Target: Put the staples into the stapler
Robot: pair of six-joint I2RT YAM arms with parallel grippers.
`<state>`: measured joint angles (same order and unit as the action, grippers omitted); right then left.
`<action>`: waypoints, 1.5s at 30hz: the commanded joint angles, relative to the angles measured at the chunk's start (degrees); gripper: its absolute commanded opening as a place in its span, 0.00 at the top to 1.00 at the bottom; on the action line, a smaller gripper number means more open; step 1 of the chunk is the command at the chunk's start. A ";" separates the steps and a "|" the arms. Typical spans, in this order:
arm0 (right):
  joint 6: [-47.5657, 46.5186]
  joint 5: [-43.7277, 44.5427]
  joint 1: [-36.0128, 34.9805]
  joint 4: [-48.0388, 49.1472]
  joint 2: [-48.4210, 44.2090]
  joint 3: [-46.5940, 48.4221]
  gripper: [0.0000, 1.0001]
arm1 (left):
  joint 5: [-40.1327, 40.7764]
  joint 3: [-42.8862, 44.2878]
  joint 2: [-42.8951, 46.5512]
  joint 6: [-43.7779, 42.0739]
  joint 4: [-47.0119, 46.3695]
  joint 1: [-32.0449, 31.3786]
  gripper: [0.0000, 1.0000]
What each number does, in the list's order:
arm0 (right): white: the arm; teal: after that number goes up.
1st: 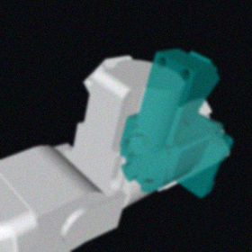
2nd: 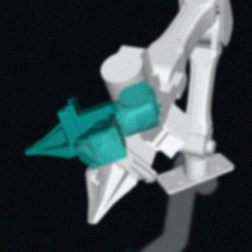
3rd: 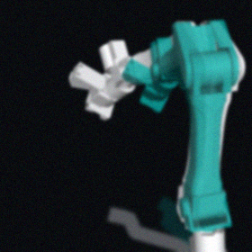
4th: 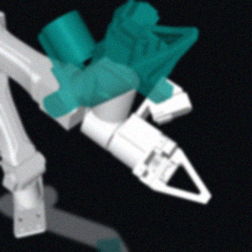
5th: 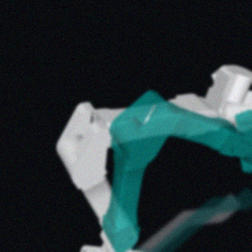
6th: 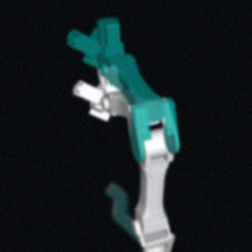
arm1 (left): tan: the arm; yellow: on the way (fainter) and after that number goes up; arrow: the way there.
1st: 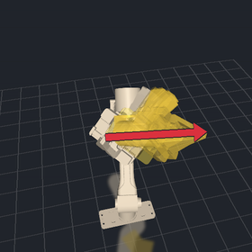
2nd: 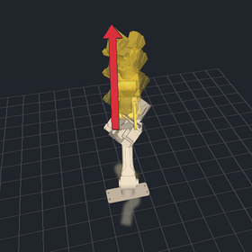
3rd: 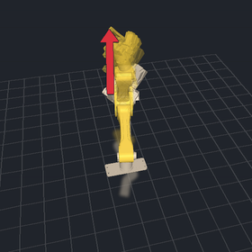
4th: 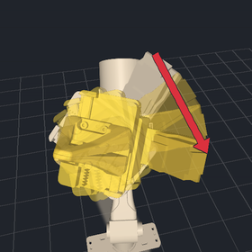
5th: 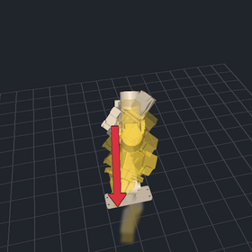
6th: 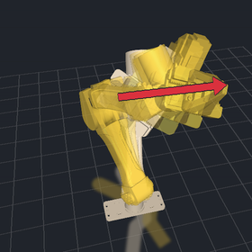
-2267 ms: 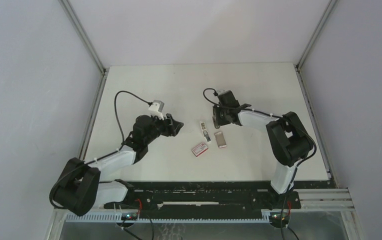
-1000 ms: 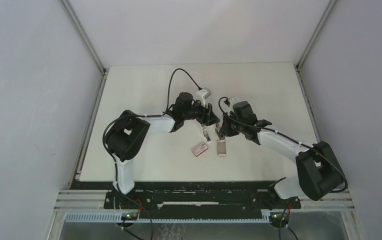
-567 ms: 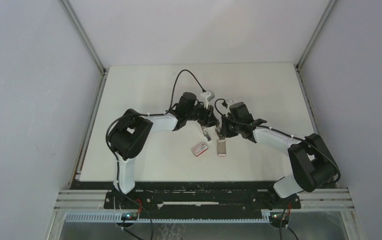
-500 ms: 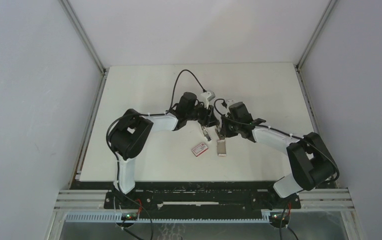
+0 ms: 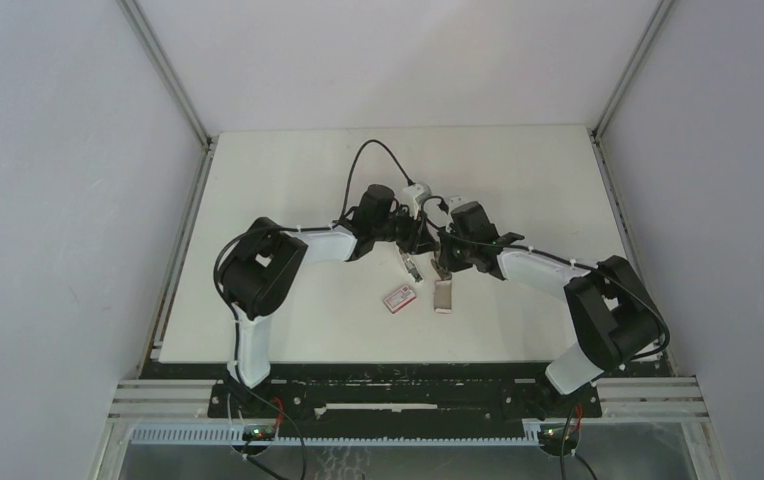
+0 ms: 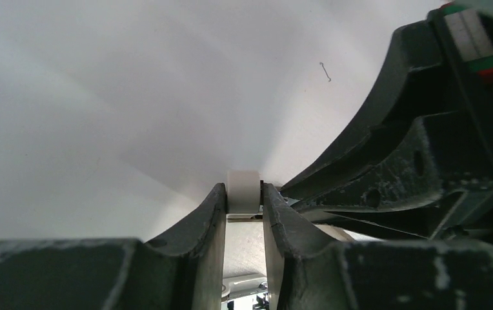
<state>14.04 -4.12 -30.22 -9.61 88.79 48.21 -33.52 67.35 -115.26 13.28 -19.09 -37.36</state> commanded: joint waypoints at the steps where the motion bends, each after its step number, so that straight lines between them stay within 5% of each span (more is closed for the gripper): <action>1: -1.14 1.40 -0.65 0.78 0.75 2.33 0.92 | -2.18 3.44 -0.05 -1.53 -0.66 -0.43 0.74; 18: -1.36 1.05 -0.72 0.30 1.28 2.34 0.92 | -6.14 7.77 -1.43 -8.66 8.14 -0.43 0.91; 45: -1.74 -0.10 0.06 -0.90 1.09 2.35 0.93 | -7.61 11.94 -2.90 -13.46 15.74 -0.43 0.97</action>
<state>13.17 -3.77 -30.41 -11.27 90.13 48.40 -39.27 75.94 -117.51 1.34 -4.91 -37.39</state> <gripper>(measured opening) 0.108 0.266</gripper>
